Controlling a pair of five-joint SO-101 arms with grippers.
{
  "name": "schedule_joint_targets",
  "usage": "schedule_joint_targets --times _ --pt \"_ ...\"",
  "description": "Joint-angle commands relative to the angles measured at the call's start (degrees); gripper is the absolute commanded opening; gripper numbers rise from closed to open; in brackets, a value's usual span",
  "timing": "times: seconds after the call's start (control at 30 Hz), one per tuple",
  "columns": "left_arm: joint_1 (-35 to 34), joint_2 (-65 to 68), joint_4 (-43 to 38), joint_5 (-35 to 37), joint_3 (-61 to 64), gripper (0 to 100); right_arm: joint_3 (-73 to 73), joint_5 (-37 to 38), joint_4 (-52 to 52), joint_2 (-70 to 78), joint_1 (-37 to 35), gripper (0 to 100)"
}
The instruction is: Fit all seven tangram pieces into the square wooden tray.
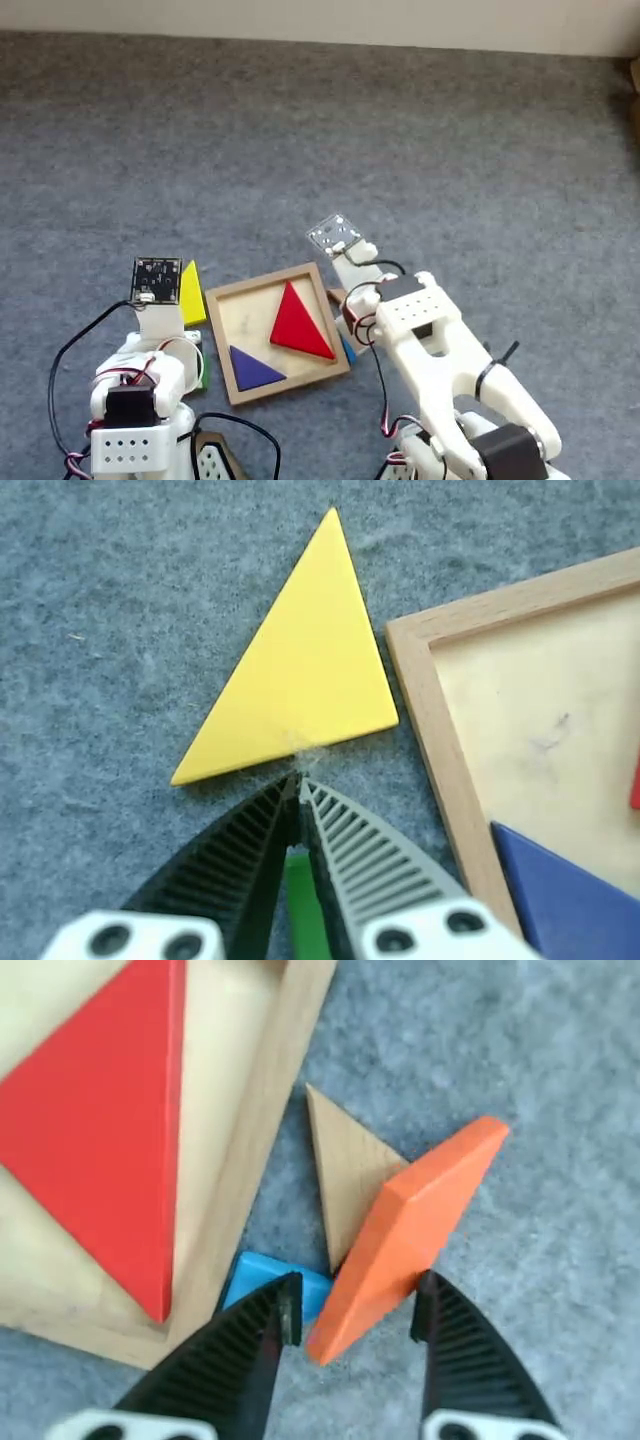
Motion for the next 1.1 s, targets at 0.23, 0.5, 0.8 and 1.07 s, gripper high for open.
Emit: schedule_joint_targets --times 0.23,0.5,0.8,1.07 --pt "-0.7 -0.4 0.4 -0.5 1.2 1 -2.8 0.1 -0.4 0.5 1.5 10.5" --pt "-0.7 -0.4 0.4 -0.5 1.2 1 -3.0 3.8 -0.4 0.5 5.8 6.2" --pt "-0.7 -0.4 0.4 -0.5 1.2 1 -3.1 3.9 -0.4 0.0 6.7 0.5" --pt "-0.7 -0.4 0.4 -0.5 1.2 1 -2.6 3.9 1.4 -14.4 6.7 0.5"
